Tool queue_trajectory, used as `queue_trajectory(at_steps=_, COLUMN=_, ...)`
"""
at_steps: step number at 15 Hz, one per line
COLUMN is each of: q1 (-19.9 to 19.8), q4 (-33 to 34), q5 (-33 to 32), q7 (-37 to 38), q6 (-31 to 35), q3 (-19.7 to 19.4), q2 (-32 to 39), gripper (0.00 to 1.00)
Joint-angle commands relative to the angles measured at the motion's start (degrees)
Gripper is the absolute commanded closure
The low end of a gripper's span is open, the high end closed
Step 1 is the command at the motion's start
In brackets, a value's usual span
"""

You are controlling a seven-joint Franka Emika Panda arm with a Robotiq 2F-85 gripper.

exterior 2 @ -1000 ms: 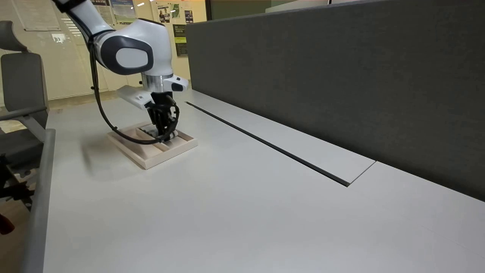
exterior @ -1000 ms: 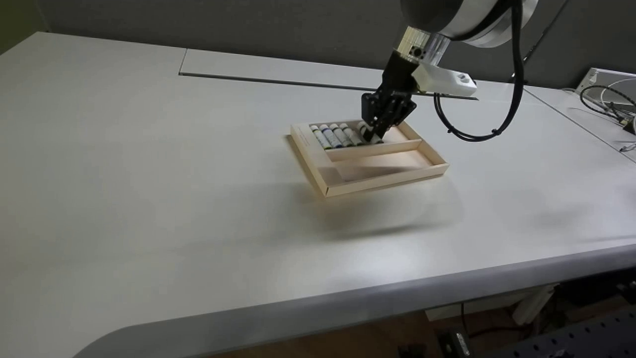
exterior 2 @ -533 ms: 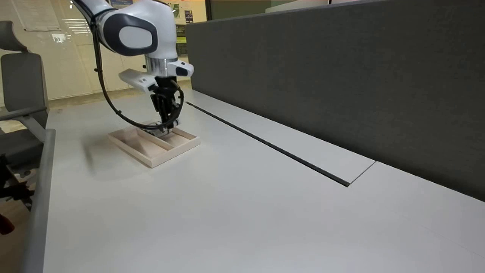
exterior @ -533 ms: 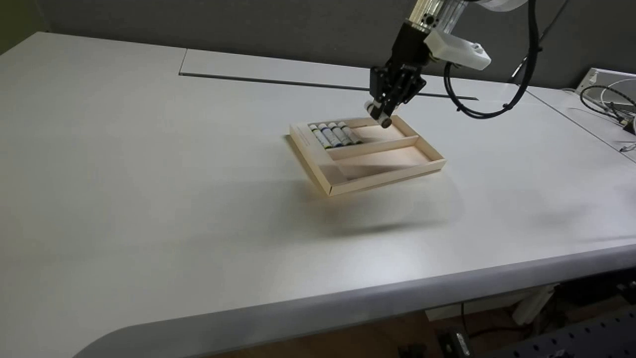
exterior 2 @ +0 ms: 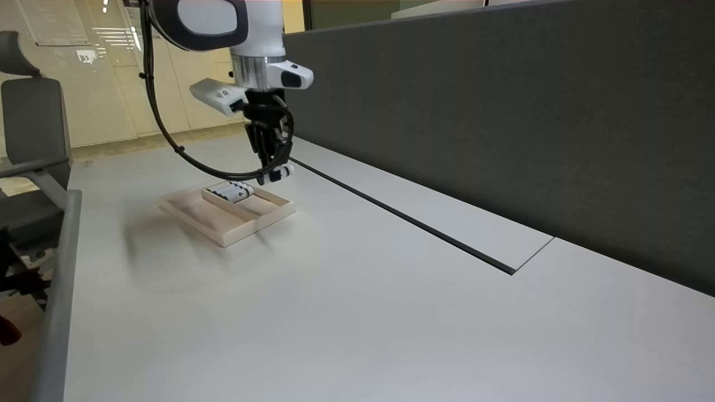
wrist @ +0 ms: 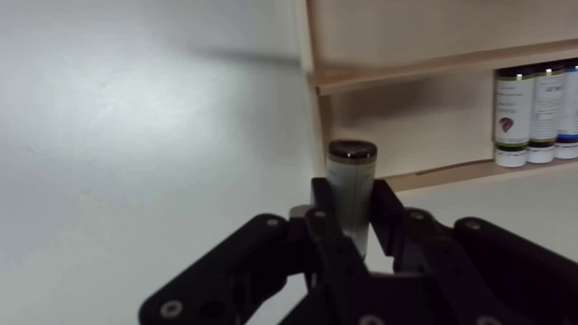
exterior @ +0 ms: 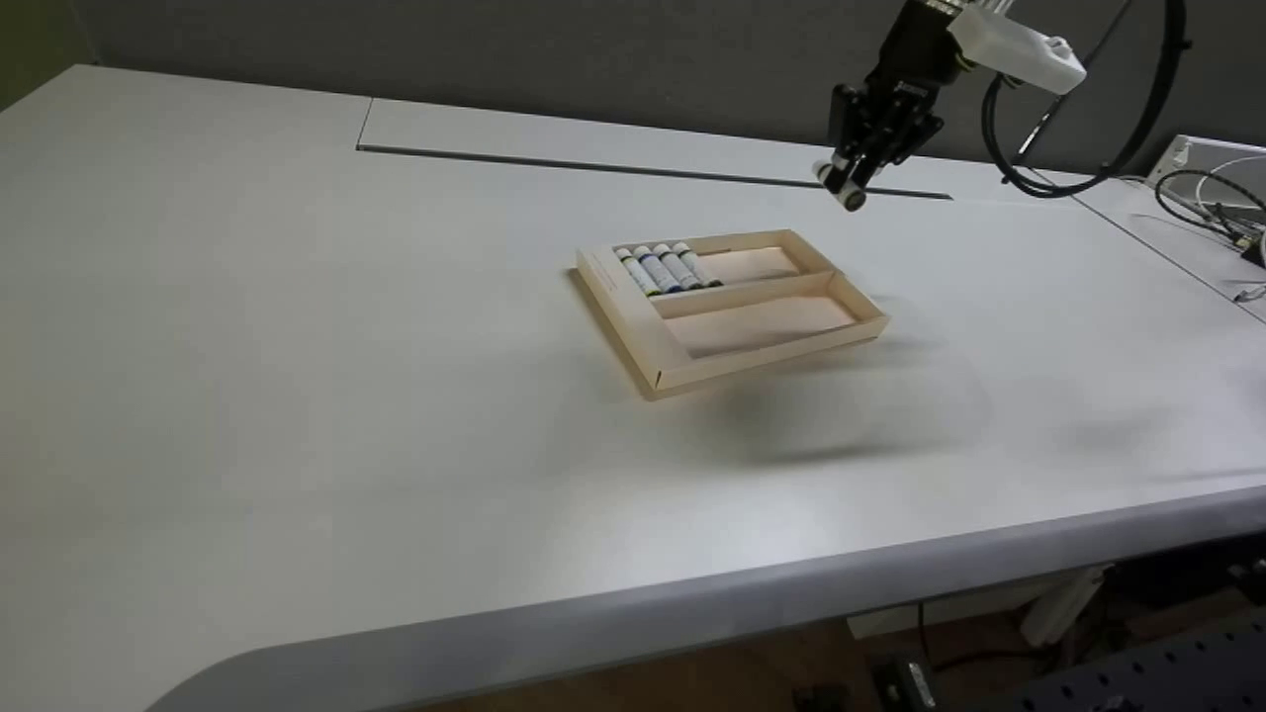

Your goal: Take the object from the box and put it on the table

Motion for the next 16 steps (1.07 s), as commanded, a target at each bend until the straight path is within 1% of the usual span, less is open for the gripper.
queue_trajectory(at_steps=1, q1=-3.17, q4=-2.61, q5=-0.23, q7=-1.40, q6=1.66, q3=-2.10, q2=-1.23, gripper=0.93)
queue_trajectory(at_steps=6, q1=-7.18, q4=-4.44, q5=-1.09, q7=-4.84, q6=4.52, q3=-4.43, q2=0.07, gripper=0.93)
queue_trajectory(at_steps=10, q1=-9.78, q4=-5.83, q5=-1.29, q7=-8.42, q6=6.33, q3=-3.94, q2=1.43, gripper=0.93)
queue_trajectory(at_steps=16, q1=-9.76, q4=-6.89, q5=-1.97, q7=-8.59, q6=6.49, q3=-3.80, q2=3.57, gripper=0.93)
